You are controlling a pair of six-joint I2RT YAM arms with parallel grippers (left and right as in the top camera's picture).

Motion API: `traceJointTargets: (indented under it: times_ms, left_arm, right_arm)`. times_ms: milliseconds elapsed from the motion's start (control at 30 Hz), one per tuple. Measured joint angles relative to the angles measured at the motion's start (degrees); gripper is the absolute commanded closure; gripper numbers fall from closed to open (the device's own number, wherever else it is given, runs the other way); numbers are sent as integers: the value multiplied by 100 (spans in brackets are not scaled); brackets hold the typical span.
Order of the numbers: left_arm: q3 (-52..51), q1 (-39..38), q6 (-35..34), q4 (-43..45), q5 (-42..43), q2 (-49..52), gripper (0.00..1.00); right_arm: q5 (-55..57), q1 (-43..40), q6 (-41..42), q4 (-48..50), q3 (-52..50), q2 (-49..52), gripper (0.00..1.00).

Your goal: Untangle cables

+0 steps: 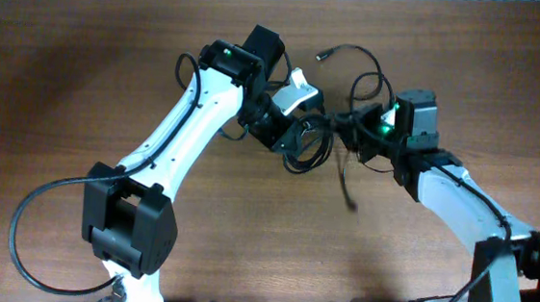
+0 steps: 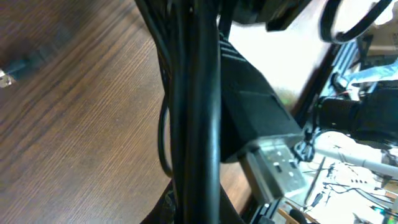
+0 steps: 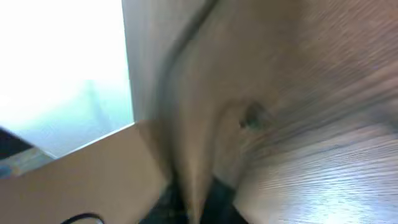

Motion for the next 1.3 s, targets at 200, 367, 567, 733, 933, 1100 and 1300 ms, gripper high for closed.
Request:
traceJointTargets:
  times_ms: [200,367,567,733,933,1100,1300]
  left_arm:
    - [0,2,-2402,162,-2765,-11,90]
    - [48,474,-3635,396,-3397,-85,71]
    - [48,1399,-4732,413,-3399,-116,35]
    - [48,1799,-4238,503,-3550,-116,1]
    - [48,1753,-3318,743,-2420,-116,0]
    - [48,1558,-3217,846,-1399,-116,9]
    - [48,535,-4389,1047,-1143,-15,37]
  right_arm:
    - [-1237,-243,-2098,-179,11,-273,96]
    - [-1993,-1272,-3176,-730,11,-1235,96]
    - [-2157,-1390,-4227,-1217,9,-1416,94]
    - [-686,-1532,-4647,-1829,11,-1453,14]
    - [-48,-492,-5495,-2312,11,-1458,1]
    - [1117,470,-6116,-2675,11,-1464,4]
    - [1808,-122,-5431,-3060,330,-2028,3]
